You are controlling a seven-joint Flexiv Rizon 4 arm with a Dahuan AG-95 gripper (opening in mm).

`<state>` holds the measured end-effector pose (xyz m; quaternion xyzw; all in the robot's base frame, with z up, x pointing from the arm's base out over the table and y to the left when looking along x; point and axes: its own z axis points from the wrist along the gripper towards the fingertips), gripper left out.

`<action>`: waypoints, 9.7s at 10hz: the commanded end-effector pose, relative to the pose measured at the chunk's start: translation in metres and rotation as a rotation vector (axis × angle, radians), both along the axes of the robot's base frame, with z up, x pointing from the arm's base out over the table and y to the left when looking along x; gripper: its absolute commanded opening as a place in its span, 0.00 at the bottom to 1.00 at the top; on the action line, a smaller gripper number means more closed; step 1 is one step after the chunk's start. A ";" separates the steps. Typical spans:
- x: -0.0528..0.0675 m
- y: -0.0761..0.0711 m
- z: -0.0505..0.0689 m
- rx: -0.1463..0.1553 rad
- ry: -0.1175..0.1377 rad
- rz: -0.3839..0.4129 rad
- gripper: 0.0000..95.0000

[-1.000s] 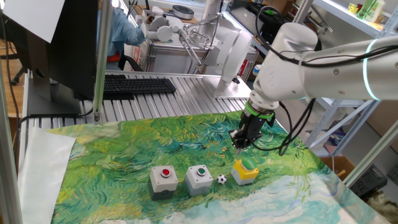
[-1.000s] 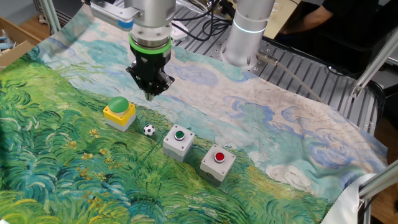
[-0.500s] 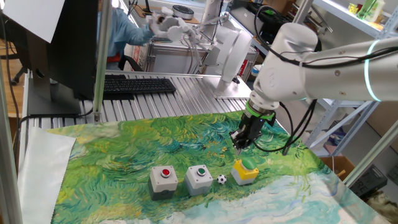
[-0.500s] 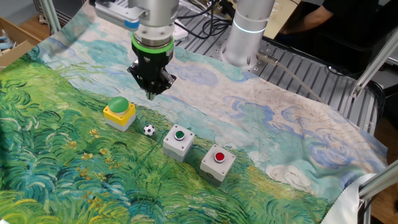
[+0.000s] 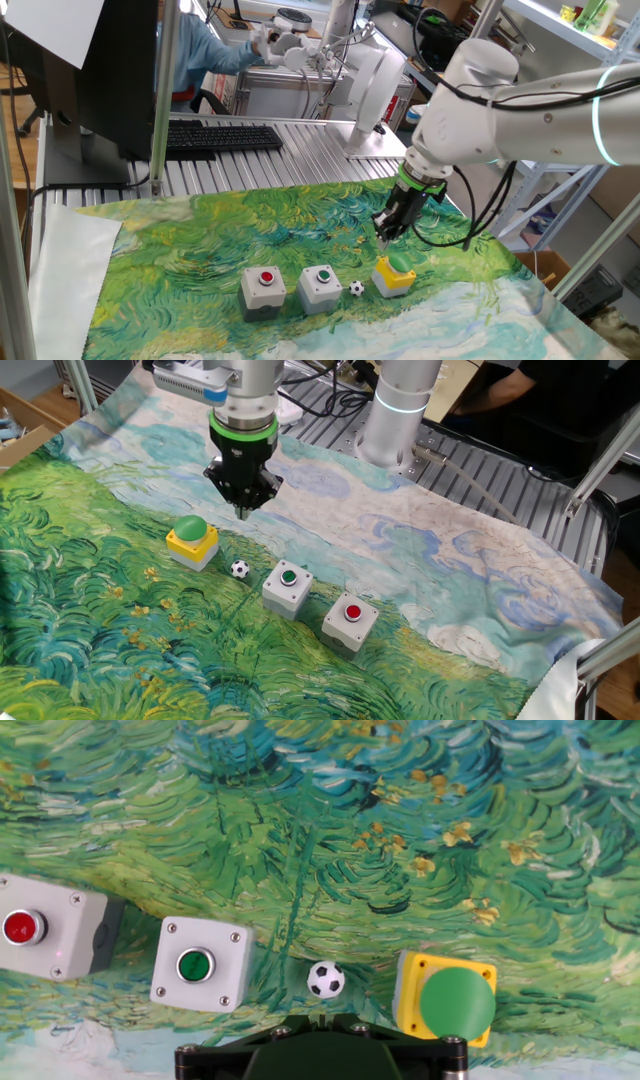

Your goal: Press three buttons from left to right in sequence

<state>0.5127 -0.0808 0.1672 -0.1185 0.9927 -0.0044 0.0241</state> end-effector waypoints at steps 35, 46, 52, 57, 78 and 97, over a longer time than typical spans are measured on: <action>0.003 0.104 -0.021 -0.015 0.036 -0.106 0.00; 0.008 0.108 -0.053 -0.025 0.033 -0.122 0.00; 0.012 0.107 -0.077 -0.017 0.031 -0.141 0.00; 0.012 0.109 -0.085 -0.022 0.032 -0.145 0.00; -0.007 0.094 -0.032 -0.022 0.041 -0.145 0.00; -0.007 0.181 -0.010 0.013 0.091 -0.225 0.00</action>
